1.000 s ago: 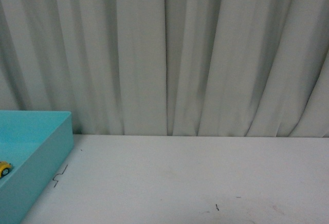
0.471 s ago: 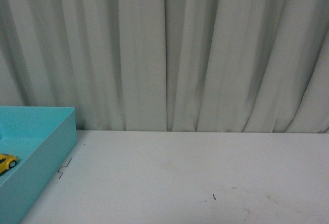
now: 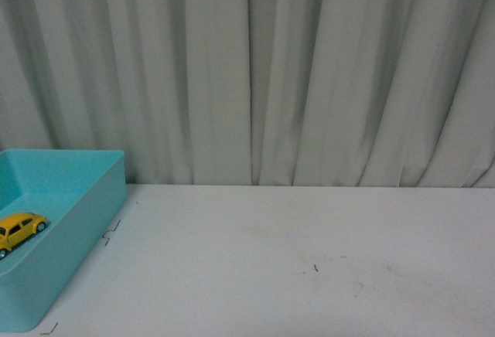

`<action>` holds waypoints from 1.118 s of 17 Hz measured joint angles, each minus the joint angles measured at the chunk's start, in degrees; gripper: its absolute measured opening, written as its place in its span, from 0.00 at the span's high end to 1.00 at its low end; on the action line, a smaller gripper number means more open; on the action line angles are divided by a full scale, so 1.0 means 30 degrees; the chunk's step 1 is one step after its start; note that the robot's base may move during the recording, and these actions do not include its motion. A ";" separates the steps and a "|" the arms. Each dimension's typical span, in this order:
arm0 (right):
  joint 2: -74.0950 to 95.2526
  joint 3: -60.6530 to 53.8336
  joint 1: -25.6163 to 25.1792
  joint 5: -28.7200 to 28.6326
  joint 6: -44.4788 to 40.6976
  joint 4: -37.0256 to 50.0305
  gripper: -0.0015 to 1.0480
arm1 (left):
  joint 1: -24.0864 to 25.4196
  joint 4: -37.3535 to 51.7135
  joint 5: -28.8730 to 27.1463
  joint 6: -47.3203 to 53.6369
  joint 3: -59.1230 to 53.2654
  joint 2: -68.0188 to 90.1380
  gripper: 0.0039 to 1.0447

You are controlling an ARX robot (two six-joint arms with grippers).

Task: Wind up and store yellow beetle toy

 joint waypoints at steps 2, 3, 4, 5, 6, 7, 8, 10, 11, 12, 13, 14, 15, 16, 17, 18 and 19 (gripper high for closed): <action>0.0000 0.0000 0.0000 0.0000 0.0000 0.0007 0.06 | 0.0000 0.0007 0.0000 0.0007 0.0000 0.0000 0.06; 0.0000 0.0000 0.0000 0.0000 0.0000 0.0000 0.06 | 0.0000 0.0007 0.0000 0.0000 0.0000 0.0000 0.06; 0.0000 0.0000 0.0000 0.0000 0.0000 0.0000 0.06 | 0.0000 0.0007 0.0000 0.0000 0.0000 0.0000 0.06; 0.0000 0.0000 0.0000 0.0000 0.0000 0.0000 0.06 | 0.0000 0.0000 0.0000 0.0000 0.0000 0.0000 0.06; 0.0000 0.0000 0.0000 0.0000 0.0000 0.0029 0.06 | 0.0000 0.0044 0.0000 0.0000 0.0000 0.0000 0.06; 0.0000 0.0000 0.0000 0.0000 0.0000 0.0000 0.06 | 0.0000 0.0015 0.0000 0.0000 0.0000 0.0000 0.06; 0.0000 0.0000 0.0000 0.0000 0.0000 0.0007 0.06 | 0.0000 0.0015 0.0000 0.0000 0.0000 0.0000 0.06; 0.0000 0.0000 0.0000 0.0000 -0.0007 0.0000 0.06 | 0.0000 0.0015 0.0000 0.0000 0.0000 0.0000 0.06; 0.0000 0.0000 0.0000 0.0000 0.0000 0.0000 0.06 | 0.0000 0.0015 0.0000 0.0000 0.0000 0.0000 0.06; 0.0000 0.0000 0.0000 0.0000 -0.0007 0.0007 0.06 | 0.0000 0.0015 0.0000 0.0000 0.0000 0.0000 0.06; 0.0000 0.0000 0.0000 0.0000 -0.0007 0.0007 0.06 | 0.0000 0.0015 0.0000 0.0000 0.0000 0.0000 0.06; 0.0000 0.0000 0.0000 0.0000 -0.0007 0.0007 0.06 | 0.0000 0.0015 0.0000 0.0007 0.0000 0.0000 0.06; 0.0000 0.0000 0.0000 0.0000 -0.0007 0.0007 0.06 | 0.0000 0.0015 0.0000 0.0000 0.0000 0.0000 0.06; 0.0000 0.0000 0.0000 0.0000 0.0000 0.0007 0.06 | 0.0000 0.0015 0.0000 0.0000 0.0000 0.0000 0.06; 0.0000 0.0000 0.0000 0.0000 -0.0007 0.0007 0.06 | 0.0000 0.0015 0.0000 0.0000 0.0000 0.0000 0.06; 0.0000 0.0000 0.0000 0.0000 0.0000 0.0007 0.06 | 0.0000 0.0015 0.0000 0.0000 0.0000 0.0000 0.06; 0.0000 0.0000 0.0000 0.0000 -0.0007 0.0000 0.06 | 0.0000 0.0015 0.0000 0.0000 0.0000 0.0000 0.06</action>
